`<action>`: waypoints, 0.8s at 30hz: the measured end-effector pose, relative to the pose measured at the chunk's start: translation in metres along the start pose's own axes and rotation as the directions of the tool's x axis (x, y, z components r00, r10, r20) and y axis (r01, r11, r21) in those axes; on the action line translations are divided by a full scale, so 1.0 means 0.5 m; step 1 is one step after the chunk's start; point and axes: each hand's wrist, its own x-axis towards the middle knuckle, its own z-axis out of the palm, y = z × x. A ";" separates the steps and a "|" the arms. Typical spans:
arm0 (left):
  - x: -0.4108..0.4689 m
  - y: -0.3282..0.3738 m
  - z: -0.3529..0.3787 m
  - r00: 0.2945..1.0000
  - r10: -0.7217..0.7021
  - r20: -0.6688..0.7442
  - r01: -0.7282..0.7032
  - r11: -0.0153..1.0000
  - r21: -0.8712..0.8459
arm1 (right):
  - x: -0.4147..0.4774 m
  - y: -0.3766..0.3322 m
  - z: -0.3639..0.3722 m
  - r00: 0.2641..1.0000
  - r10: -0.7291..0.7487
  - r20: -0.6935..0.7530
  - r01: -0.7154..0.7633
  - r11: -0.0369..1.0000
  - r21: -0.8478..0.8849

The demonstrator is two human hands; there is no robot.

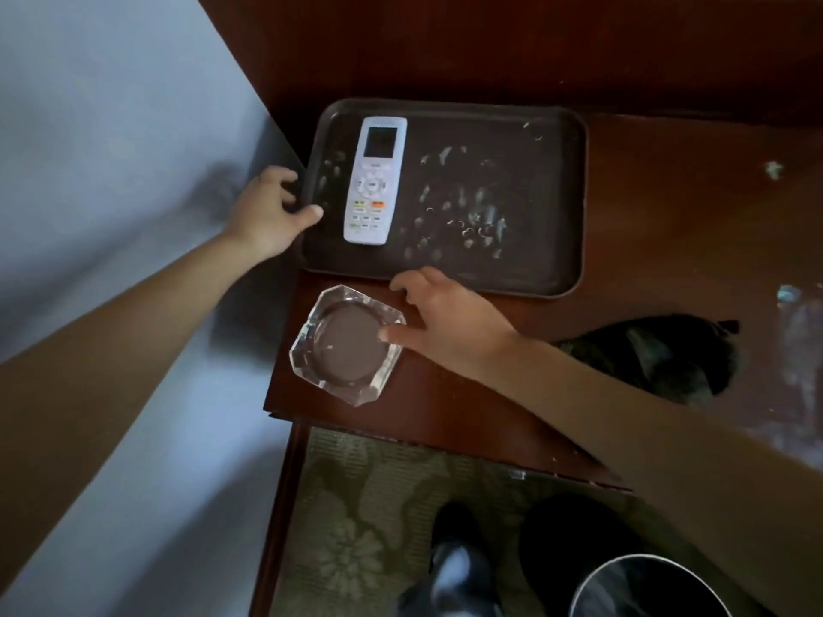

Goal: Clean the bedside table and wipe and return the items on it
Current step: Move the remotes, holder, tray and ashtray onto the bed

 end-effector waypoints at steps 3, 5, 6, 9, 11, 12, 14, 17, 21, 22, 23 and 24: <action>0.015 -0.024 0.013 0.998 0.012 0.064 -0.008 0.998 -0.060 | 0.050 -0.021 0.028 0.997 0.078 -0.007 -0.078 0.990 -0.115; 0.022 -0.037 0.019 0.996 0.048 0.071 -0.038 0.991 -0.132 | 0.069 -0.026 0.033 0.998 0.064 -0.026 -0.067 0.988 -0.136; 0.025 -0.041 0.020 0.996 0.046 0.077 -0.031 0.981 -0.191 | 0.074 -0.026 0.035 0.998 0.059 -0.031 -0.062 0.992 -0.109; 0.029 -0.043 0.020 0.991 0.008 0.135 0.040 0.936 -0.350 | 0.070 -0.015 0.025 0.996 0.067 -0.063 -0.063 0.996 0.066; 0.029 -0.041 0.021 0.988 -0.004 0.153 0.063 0.922 -0.381 | 0.060 0.007 0.002 0.988 0.054 -0.142 -0.036 0.991 0.128; 0.028 -0.040 0.020 0.988 -0.006 0.155 0.067 0.917 -0.394 | 0.053 0.022 -0.016 0.979 0.049 -0.196 -0.020 0.989 0.148; 0.024 -0.034 0.015 0.989 -0.003 0.149 0.065 0.908 -0.415 | 0.039 0.051 -0.057 0.951 0.058 -0.304 0.000 0.982 0.188; 0.020 -0.019 0.004 0.992 -0.022 0.127 0.080 0.876 -0.476 | 0.022 0.092 -0.116 0.899 0.132 -0.418 -0.037 0.973 0.228; 0.006 -0.015 0.014 0.961 -0.105 0.257 0.260 0.669 -0.697 | 0.008 0.127 -0.166 0.809 0.227 -0.542 -0.100 0.962 0.254; 0.002 -0.017 0.021 0.955 -0.106 0.278 0.282 0.617 -0.734 | 0.002 0.133 -0.175 0.792 0.247 -0.558 -0.115 0.959 0.261; -0.004 -0.020 0.027 0.952 -0.104 0.288 0.294 0.570 -0.767 | -0.004 0.137 -0.184 0.780 0.266 -0.567 -0.125 0.953 0.276; -0.010 -0.021 0.030 0.952 -0.101 0.289 0.297 0.535 -0.791 | -0.011 0.140 -0.192 0.771 0.284 -0.570 -0.131 0.947 0.295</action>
